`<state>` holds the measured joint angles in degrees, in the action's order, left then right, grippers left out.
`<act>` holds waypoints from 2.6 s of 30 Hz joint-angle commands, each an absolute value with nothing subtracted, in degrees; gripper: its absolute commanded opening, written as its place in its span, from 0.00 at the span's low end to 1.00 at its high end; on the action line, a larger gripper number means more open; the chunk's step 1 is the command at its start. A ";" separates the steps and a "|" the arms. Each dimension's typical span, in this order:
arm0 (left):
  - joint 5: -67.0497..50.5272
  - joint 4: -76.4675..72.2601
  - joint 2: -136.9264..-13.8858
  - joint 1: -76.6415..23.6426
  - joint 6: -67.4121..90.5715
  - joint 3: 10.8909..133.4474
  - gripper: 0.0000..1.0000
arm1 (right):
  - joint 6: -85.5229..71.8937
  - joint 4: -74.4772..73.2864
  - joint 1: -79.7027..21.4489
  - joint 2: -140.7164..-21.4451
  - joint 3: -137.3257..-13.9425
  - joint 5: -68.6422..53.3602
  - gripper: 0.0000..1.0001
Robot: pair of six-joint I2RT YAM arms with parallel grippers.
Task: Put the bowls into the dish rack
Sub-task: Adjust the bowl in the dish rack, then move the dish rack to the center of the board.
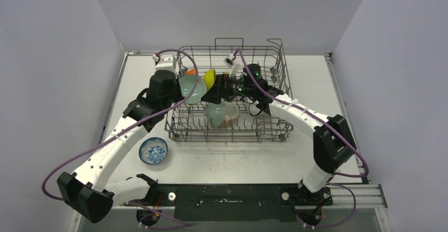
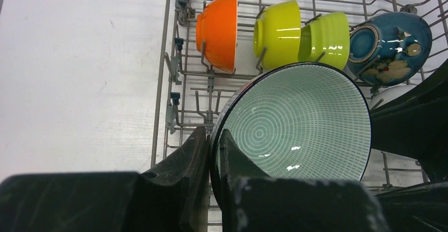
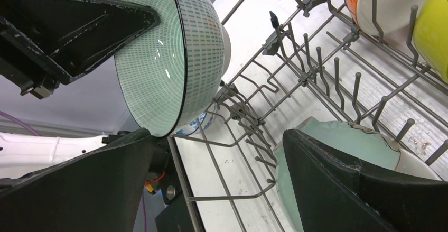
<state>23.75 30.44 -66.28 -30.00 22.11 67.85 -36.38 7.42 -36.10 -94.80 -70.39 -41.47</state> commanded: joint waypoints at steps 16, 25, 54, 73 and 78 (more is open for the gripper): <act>17.90 23.26 -64.28 -33.79 23.32 66.49 0.53 | -34.99 6.41 -36.58 -97.92 -77.98 -37.96 0.05; -3.29 19.73 -63.87 -30.26 35.27 61.96 0.97 | -34.90 13.68 -33.00 -91.95 -71.78 -41.11 0.05; -27.13 -6.64 -63.66 -19.98 55.19 48.66 0.72 | -36.05 16.16 -34.89 -92.15 -73.12 -45.79 0.05; -19.03 9.50 -59.55 -14.24 43.99 51.60 0.00 | -30.01 9.47 -34.64 -94.65 -75.90 -41.56 0.74; -12.33 17.15 -57.93 -12.20 39.03 54.15 0.00 | -26.64 6.00 -34.16 -96.81 -78.06 -39.45 0.83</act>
<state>-18.74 13.08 -61.25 -13.61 44.60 48.27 -30.92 7.86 -34.50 -94.78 -74.46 -41.41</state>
